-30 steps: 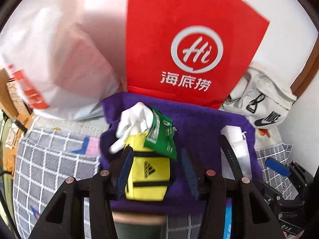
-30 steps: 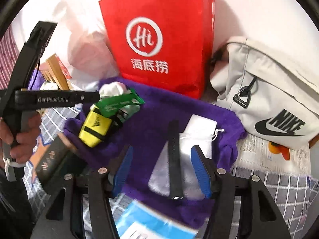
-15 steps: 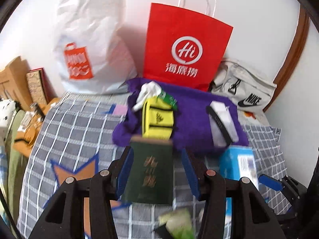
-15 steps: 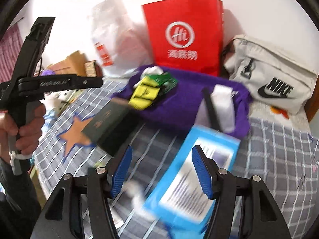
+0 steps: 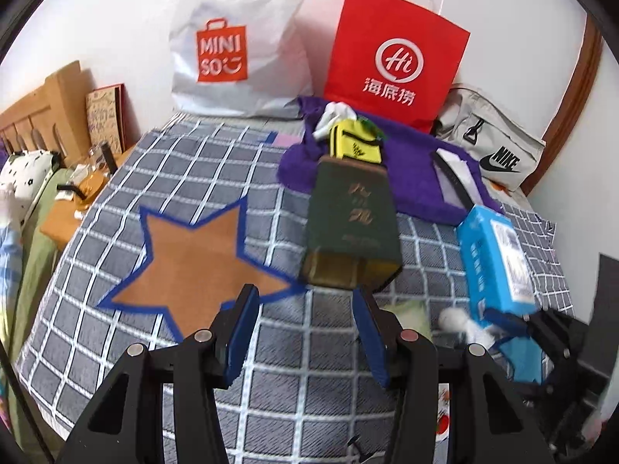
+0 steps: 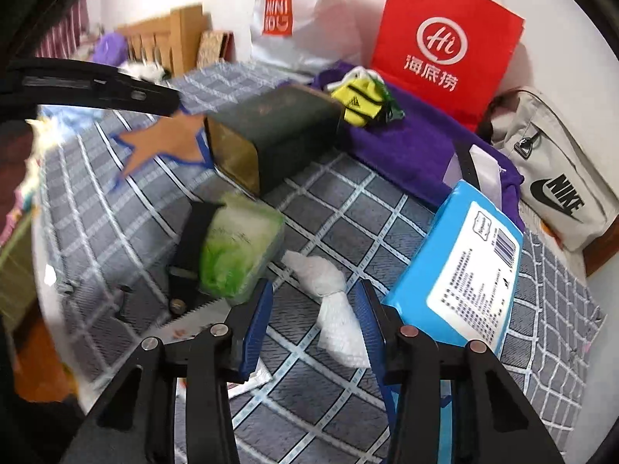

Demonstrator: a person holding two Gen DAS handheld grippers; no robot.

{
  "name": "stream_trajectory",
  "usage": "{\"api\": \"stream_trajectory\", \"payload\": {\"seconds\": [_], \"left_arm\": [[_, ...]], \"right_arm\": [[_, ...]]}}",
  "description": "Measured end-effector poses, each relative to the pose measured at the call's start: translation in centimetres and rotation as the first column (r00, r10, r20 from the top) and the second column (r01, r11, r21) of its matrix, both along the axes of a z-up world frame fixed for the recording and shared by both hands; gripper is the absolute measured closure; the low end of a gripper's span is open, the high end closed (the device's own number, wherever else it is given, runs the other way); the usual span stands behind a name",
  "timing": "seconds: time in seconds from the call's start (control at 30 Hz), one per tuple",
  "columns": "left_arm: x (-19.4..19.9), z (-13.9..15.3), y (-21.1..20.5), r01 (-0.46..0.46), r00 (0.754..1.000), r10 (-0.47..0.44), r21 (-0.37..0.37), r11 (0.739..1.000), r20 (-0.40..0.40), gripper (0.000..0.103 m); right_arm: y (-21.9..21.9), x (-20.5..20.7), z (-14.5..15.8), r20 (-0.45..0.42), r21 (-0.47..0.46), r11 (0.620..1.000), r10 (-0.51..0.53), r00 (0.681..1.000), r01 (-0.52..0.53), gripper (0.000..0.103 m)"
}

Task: Organize soft objects
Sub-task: 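Grasp the white crumpled tissue with the right gripper while the left tool reaches the pale green packet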

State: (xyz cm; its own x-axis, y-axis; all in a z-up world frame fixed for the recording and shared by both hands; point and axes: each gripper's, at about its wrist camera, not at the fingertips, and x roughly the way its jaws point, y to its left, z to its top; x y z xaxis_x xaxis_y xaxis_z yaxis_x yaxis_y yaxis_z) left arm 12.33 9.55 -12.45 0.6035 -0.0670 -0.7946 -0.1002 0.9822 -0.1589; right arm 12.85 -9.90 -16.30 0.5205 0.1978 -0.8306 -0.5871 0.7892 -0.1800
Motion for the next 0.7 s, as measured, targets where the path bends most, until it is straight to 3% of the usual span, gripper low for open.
{"api": "stream_trajectory", "payload": {"seconds": [0.17, 0.23, 0.3, 0.37, 0.53, 0.7], "left_arm": [[-0.8, -0.7, 0.8, 0.011, 1.0, -0.011, -0.044, 0.999, -0.006, 0.055], [-0.9, -0.8, 1.0, 0.009, 1.0, -0.009, -0.042, 0.999, -0.003, 0.055], [-1.1, -0.9, 1.2, 0.011, 1.0, -0.012, -0.051, 0.999, -0.005, 0.055], [-1.2, -1.1, 1.1, 0.014, 1.0, -0.014, -0.06, 0.998, -0.013, 0.055], [-1.5, -2.0, -0.2, 0.036, 0.998, -0.04, -0.071, 0.997, -0.055, 0.055], [-1.7, -3.4, -2.5, 0.068, 0.992, -0.079, -0.107, 0.992, -0.099, 0.055]], "right_arm": [[1.7, 0.9, -2.1, 0.007, -0.113, 0.993, 0.031, 1.0, -0.03, 0.061], [2.1, 1.2, -2.9, 0.0, -0.145, 0.989, 0.036, 0.999, -0.036, 0.078], [2.1, 1.3, -2.9, 0.0, -0.139, 0.99, 0.034, 0.999, -0.033, 0.078], [1.6, 1.5, -2.5, -0.018, -0.096, 0.995, 0.014, 1.0, -0.015, 0.08], [-0.7, 0.5, -0.1, -0.084, 0.122, 0.992, -0.033, 0.996, 0.043, 0.081], [-3.1, -2.5, 1.4, -0.087, 0.207, 0.974, -0.075, 0.993, 0.091, 0.08]]}}
